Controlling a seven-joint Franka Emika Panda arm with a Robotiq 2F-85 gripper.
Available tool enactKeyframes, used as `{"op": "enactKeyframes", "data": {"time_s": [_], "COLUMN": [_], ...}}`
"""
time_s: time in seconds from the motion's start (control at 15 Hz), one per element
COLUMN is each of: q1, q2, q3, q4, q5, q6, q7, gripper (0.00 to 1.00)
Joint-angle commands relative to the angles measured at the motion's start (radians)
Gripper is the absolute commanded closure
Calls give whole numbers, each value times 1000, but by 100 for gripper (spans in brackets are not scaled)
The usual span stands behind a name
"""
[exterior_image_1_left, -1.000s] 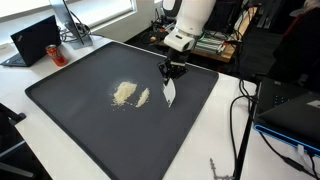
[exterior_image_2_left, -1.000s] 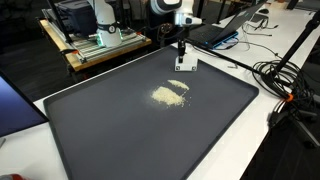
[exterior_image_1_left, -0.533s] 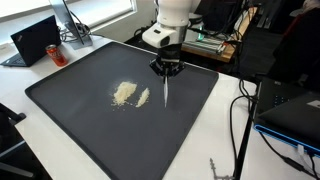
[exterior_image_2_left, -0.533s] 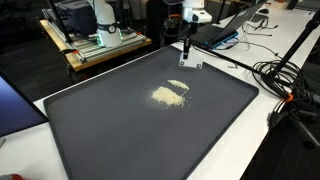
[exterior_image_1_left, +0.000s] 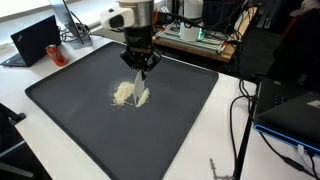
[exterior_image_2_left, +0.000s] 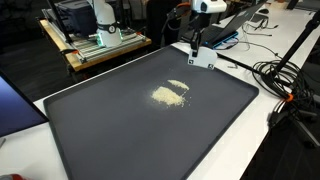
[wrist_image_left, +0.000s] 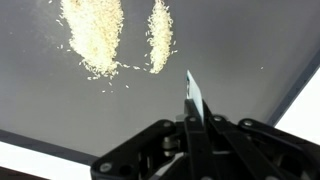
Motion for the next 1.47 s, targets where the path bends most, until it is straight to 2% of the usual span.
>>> {"op": "enactKeyframes", "data": {"time_s": [0.0, 0.4, 0.67, 0.93, 1.2, 1.4], "q1": [-43, -123, -160, -179, -163, -140], "q2": [66, 144, 169, 147, 169, 201], "q3": [-16, -38, -70, -105, -125, -120], "q4": [132, 295, 345, 344, 435, 495], "q5": [101, 255, 318, 306, 279, 269], "q6": [-69, -111, -132, -208, -386, -473], "q7": [-39, -15, 51, 63, 90, 109], "gripper": [99, 99, 99, 99, 99, 99]}}
